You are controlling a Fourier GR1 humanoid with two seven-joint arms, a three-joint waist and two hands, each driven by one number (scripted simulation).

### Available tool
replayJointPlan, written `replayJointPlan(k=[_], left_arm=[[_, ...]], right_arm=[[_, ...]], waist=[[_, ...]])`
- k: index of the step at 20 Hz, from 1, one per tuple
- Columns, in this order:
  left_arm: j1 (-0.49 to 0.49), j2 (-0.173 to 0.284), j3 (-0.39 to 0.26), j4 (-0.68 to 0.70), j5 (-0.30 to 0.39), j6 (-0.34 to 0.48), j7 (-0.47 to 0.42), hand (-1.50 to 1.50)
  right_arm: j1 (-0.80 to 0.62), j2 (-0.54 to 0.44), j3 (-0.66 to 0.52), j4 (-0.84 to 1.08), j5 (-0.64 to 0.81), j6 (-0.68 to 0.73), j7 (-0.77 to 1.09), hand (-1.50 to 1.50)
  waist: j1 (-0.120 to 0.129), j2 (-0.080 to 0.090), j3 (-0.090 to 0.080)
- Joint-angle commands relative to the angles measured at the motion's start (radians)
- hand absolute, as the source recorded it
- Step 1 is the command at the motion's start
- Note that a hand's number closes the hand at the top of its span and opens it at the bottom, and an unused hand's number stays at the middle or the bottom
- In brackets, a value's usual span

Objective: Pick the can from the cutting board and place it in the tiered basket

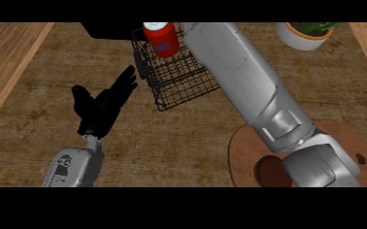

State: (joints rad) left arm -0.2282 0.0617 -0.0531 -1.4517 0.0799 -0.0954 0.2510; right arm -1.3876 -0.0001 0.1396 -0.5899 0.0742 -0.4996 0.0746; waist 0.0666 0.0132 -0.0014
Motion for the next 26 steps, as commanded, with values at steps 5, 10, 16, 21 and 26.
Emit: replayJointPlan(k=[5, 10, 16, 21, 26], left_arm=[[0.045, 0.023, 0.038, 0.013, 0.007, 0.0, -0.02, 0.0], [0.053, 0.018, 0.058, -0.005, 0.014, 0.022, -0.017, 0.0], [0.071, 0.053, 0.076, -0.005, 0.027, -0.017, -0.041, 0.0], [0.051, 0.011, 0.053, -0.036, 0.012, 0.034, 0.023, 0.0], [0.078, 0.015, 0.028, -0.075, -0.002, 0.019, 0.021, 0.0]], right_arm=[[0.052, -0.082, -0.096, -0.018, -0.049, -0.081, 0.063, -1.5], [0.164, -0.25, -0.088, -0.129, -0.062, 0.114, 0.111, -1.5], [0.373, -0.457, -0.107, -0.322, -0.156, 0.442, 0.077, -1.5], [0.557, -0.639, -0.193, -0.437, -0.253, 0.645, 0.017, -1.5], [0.669, -0.78, -0.32, -0.476, -0.347, 0.795, 0.008, -1.5]], waist=[[-0.069, -0.016, 0.001], [-0.086, -0.021, 0.002], [-0.1, -0.022, 0.002], [-0.099, -0.019, 0.002], [-0.077, -0.016, 0.002]])
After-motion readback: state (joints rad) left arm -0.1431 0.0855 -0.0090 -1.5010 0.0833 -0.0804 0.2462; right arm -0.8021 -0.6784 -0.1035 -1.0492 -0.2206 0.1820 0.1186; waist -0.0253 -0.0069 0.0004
